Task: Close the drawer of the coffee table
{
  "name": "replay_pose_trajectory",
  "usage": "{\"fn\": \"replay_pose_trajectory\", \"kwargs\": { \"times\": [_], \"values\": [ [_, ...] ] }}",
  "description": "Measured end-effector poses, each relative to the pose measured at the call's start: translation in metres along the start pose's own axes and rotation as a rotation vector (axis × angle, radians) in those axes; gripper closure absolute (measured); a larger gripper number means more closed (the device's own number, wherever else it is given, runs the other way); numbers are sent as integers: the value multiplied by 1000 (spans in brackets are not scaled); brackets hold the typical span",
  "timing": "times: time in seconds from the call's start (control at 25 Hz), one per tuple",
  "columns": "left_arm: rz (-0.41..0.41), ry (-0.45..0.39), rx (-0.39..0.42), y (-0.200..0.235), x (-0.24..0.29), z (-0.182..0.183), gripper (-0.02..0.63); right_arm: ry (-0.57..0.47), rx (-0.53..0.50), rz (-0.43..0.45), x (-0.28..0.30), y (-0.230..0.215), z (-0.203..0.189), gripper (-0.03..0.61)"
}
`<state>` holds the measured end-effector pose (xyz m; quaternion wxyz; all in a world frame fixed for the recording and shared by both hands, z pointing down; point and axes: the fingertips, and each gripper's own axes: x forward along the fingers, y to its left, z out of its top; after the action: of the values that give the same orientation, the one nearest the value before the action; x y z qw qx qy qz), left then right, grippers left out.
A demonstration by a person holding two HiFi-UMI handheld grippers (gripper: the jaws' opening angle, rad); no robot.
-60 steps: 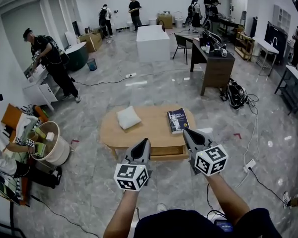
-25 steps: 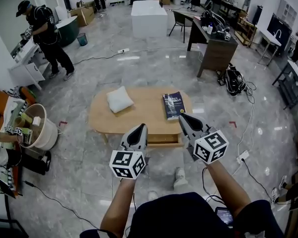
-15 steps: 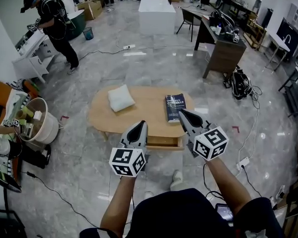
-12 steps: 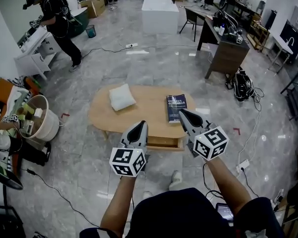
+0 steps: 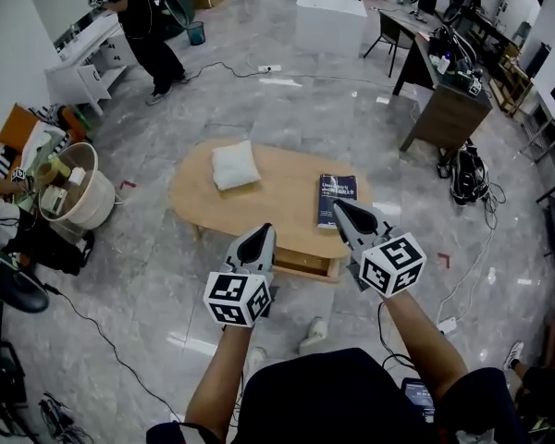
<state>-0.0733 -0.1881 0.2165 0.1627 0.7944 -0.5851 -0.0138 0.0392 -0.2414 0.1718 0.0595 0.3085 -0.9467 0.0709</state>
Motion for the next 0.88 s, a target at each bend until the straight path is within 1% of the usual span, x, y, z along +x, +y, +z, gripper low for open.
{"fn": "replay_pose_trajectory", "kwargs": {
  "times": [0.2,0.36,0.48,0.64,0.88],
  "values": [
    [55,8,-20,2,1,-15,613,20,1,42,3,-4,-9,565],
    [77,30,-25,1,-1,-30,612,44,6,68,11,-6,-21,565],
    [98,45,-38,8,-6,-41,614,60,12,87,20,-1,-31,565],
    [115,54,-27,19,-11,-47,612,71,33,95,35,7,-41,565],
    [141,68,-58,38,-24,-66,613,89,51,90,48,19,-60,565]
  ]
}}
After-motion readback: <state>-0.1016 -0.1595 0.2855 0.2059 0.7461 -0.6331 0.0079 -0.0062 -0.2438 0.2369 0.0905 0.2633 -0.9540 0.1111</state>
